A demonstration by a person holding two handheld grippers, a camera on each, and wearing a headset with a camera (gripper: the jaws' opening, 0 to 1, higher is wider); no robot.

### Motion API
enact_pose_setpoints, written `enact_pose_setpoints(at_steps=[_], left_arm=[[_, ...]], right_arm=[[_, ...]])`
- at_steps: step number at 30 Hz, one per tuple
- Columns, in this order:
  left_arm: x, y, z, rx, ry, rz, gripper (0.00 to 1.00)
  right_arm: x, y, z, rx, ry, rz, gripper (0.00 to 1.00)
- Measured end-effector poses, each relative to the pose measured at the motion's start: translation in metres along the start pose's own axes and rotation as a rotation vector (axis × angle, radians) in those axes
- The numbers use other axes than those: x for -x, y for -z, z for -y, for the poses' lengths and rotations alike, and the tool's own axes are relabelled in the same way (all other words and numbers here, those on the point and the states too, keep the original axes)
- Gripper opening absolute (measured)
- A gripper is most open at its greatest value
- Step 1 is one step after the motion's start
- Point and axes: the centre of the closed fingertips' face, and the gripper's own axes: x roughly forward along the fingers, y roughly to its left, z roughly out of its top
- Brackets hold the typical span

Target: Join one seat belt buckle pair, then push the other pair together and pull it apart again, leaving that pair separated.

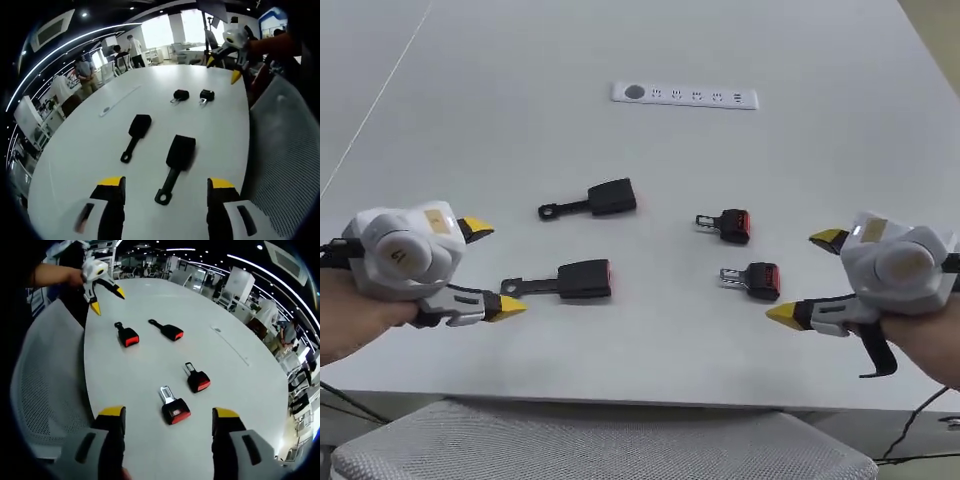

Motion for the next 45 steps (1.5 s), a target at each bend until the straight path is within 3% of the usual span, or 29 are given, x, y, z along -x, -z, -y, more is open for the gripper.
enact_pose_setpoints(at_steps=[9,23,31,36,43,45], left_arm=[[-0.029,-0.006,0.006,-0.085,0.070,-0.034,0.57],[-0.068,-0.011,0.009,-0.156,0.153,-0.085,0.47],[-0.085,-0.002,0.013,-0.220,0.204,-0.135,0.45],[-0.093,0.003,0.016,-0.243,0.230,-0.160,0.44],[-0.099,0.008,0.030,-0.279,0.300,-0.189,0.34],[-0.101,0.009,0.030,-0.303,0.296,-0.196,0.33]], right_arm=[[-0.018,0.009,-0.001,0.063,-0.072,-0.033,0.58],[-0.050,0.021,0.007,0.189,-0.185,-0.097,0.43],[-0.068,0.028,0.014,0.221,-0.229,-0.133,0.41],[-0.074,0.038,0.010,0.244,-0.271,-0.167,0.39],[-0.077,0.046,0.010,0.249,-0.280,-0.186,0.36],[-0.078,0.046,0.010,0.245,-0.281,-0.186,0.35]])
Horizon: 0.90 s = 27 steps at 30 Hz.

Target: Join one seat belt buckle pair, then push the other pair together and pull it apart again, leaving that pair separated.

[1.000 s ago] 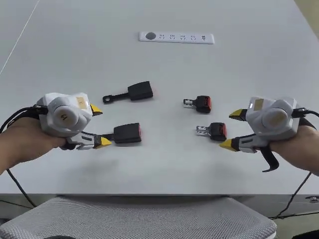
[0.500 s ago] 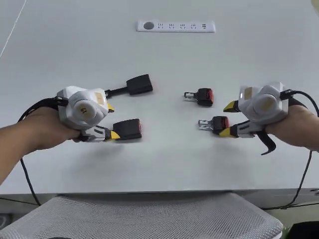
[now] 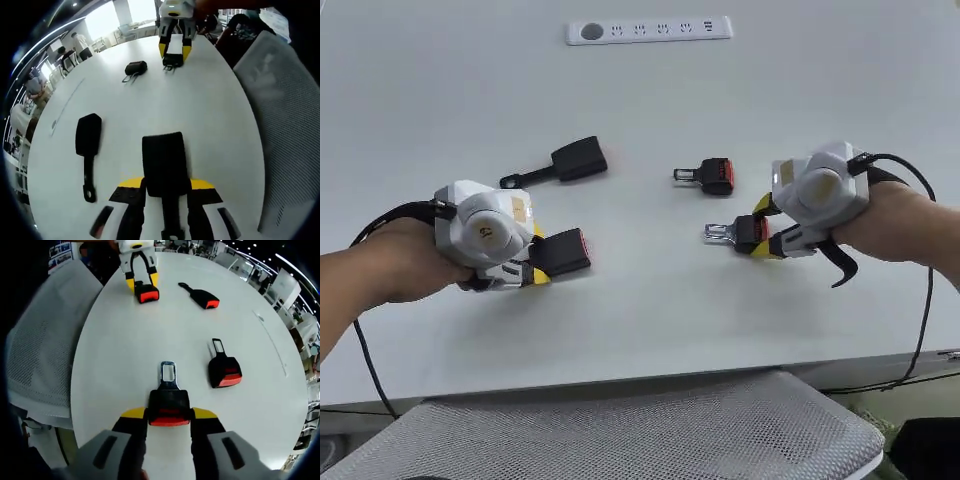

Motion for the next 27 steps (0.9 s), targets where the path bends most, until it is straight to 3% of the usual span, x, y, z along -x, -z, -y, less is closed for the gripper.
enact_pose_setpoints(at_steps=[13,27], left_arm=[[0.0000,-0.0009,-0.0011,-0.030,0.030,0.013,0.33],[0.0000,-0.0004,-0.0008,-0.025,0.041,0.004,0.32]], right_arm=[[-0.0043,0.0020,0.0016,0.044,-0.003,-0.026,0.34],[-0.0066,0.0034,0.0014,0.076,-0.077,-0.040,0.34]])
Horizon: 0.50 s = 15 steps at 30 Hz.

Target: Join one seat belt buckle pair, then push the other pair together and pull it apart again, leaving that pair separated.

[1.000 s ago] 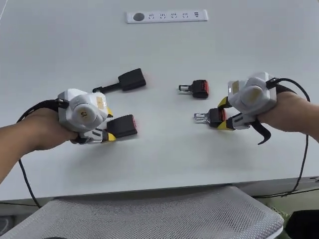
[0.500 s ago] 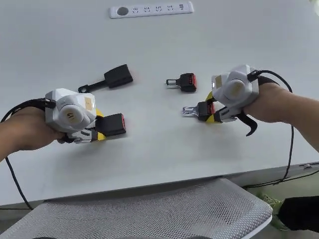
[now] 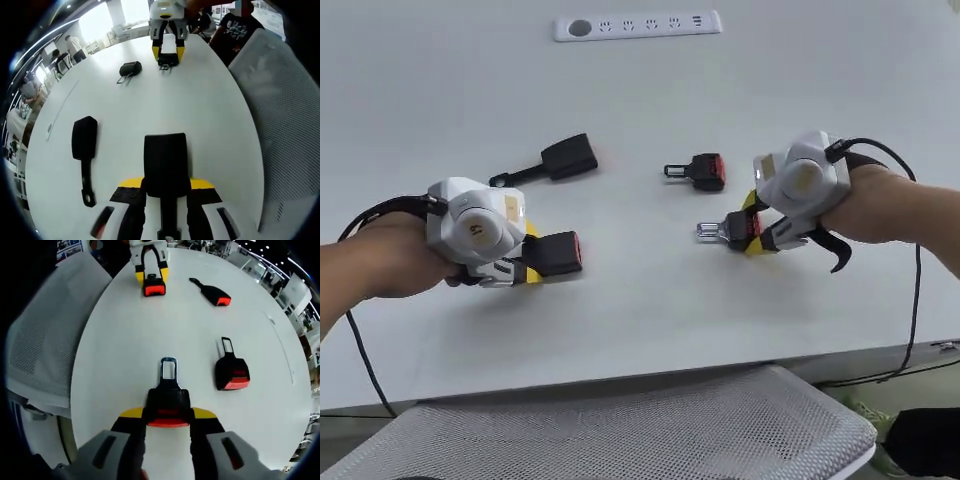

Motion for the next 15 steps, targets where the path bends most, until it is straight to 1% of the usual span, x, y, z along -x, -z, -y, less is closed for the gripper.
enact_pose_setpoints(at_steps=[9,11,15], left_arm=[[0.0002,-0.0002,0.0007,0.001,0.005,-0.002,0.32],[0.0001,0.0000,0.0008,0.000,0.007,-0.003,0.32],[0.0000,0.0002,0.0010,0.004,0.008,-0.002,0.32]], right_arm=[[-0.0002,0.0001,-0.0012,-0.016,-0.024,0.004,0.34],[-0.0001,0.0000,-0.0015,-0.018,-0.021,0.004,0.34],[-0.0004,-0.0027,-0.0006,-0.040,-0.005,0.020,0.34]])
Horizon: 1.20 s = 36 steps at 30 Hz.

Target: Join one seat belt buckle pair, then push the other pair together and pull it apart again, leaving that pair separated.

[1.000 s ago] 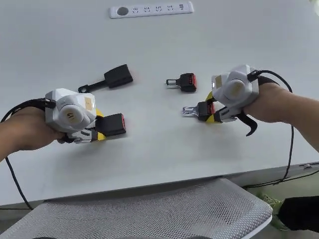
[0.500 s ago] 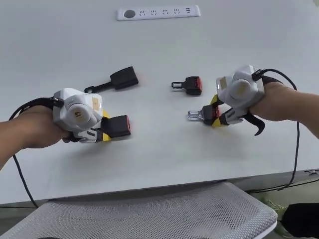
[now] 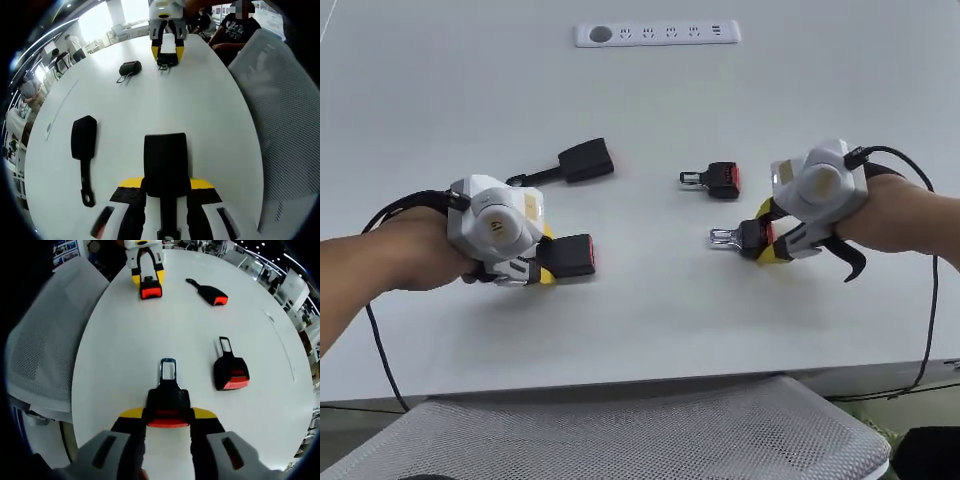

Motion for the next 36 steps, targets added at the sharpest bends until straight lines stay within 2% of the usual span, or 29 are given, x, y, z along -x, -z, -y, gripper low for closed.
enact_pose_setpoints(at_steps=[5,15,23,29,36], left_arm=[[0.000,0.000,0.000,0.005,0.004,0.001,0.32],[-0.001,0.001,0.000,0.002,0.014,0.007,0.32],[-0.001,0.001,0.001,-0.007,0.018,-0.001,0.32],[0.001,0.000,0.002,-0.010,0.016,-0.004,0.32],[0.001,-0.001,0.002,-0.018,0.017,-0.008,0.32]], right_arm=[[-0.003,-0.008,-0.006,0.008,-0.007,0.004,0.34],[-0.017,-0.043,-0.020,0.027,-0.032,0.052,0.34],[-0.031,-0.070,-0.024,0.052,-0.027,0.095,0.34],[-0.042,-0.092,-0.025,0.020,-0.015,0.152,0.34],[-0.051,-0.113,-0.029,0.035,-0.023,0.173,0.34]])
